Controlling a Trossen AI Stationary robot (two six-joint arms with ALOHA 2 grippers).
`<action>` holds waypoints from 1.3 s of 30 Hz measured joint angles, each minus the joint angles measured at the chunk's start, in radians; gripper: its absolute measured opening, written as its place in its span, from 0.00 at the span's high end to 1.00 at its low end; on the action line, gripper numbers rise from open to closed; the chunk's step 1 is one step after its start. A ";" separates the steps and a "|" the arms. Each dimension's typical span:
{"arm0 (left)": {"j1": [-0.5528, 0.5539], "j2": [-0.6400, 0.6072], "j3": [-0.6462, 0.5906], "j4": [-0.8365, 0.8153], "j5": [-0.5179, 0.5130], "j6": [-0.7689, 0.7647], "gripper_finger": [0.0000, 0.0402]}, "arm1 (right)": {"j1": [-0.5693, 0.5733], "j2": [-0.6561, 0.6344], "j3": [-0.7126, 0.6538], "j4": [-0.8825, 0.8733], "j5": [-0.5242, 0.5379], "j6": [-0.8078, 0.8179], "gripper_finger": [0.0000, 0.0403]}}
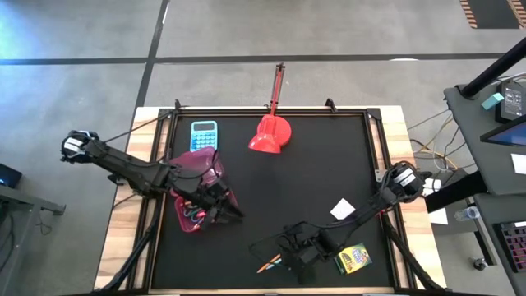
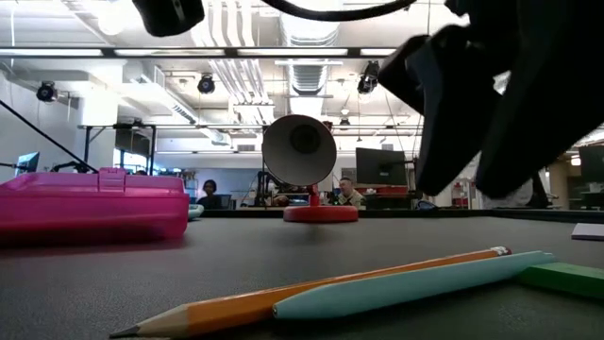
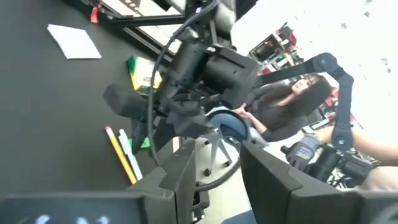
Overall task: Pack school essentials
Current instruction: Put the light blue pen into the red supply box
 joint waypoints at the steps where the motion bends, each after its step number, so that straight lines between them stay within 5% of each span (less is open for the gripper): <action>1: -0.002 0.000 0.000 0.002 0.000 0.000 0.73 | 0.000 0.000 -0.008 0.005 0.001 0.002 0.63; 39: -0.008 0.002 -0.005 0.002 -0.008 0.001 0.73 | -0.012 -0.004 -0.178 0.141 -0.010 0.105 0.66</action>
